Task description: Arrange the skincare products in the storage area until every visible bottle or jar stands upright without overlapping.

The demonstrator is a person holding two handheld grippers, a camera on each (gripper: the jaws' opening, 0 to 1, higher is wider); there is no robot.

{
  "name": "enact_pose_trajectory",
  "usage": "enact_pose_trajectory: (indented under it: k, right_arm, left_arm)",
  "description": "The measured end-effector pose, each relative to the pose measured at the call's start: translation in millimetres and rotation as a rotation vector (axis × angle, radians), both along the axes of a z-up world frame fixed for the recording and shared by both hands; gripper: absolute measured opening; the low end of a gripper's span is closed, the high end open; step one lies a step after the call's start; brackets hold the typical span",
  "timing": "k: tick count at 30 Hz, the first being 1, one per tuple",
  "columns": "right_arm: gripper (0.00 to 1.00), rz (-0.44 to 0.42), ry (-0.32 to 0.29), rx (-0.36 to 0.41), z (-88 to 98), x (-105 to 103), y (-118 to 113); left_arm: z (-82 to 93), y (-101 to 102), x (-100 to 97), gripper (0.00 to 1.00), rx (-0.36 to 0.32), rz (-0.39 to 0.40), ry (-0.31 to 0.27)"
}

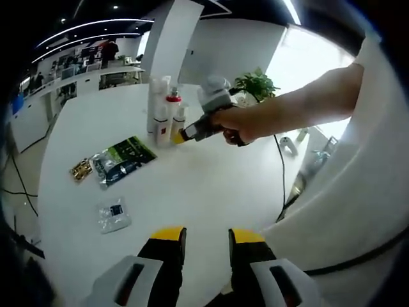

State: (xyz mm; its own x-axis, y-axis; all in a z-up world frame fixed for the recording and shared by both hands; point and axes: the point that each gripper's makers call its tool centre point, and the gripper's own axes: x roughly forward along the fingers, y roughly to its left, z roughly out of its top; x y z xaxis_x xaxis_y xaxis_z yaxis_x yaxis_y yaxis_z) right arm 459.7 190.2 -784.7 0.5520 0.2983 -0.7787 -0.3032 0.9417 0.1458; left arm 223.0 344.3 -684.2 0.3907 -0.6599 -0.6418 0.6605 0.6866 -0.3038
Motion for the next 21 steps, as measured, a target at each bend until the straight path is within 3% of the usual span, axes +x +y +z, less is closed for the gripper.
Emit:
enact_pose_trajectory:
  k: [14,21]
  right_arm:
    - [0.24,-0.011,-0.016,0.003,3.9,9.1,-4.8]
    - [0.24,0.045,-0.027,-0.028,3.1,13.7,-2.9]
  left_arm:
    - [-0.9,0.0,0.4,0.28,0.001,-0.001,0.001]
    - [-0.5,1.0,1.2,0.28,0.005,0.005,0.001]
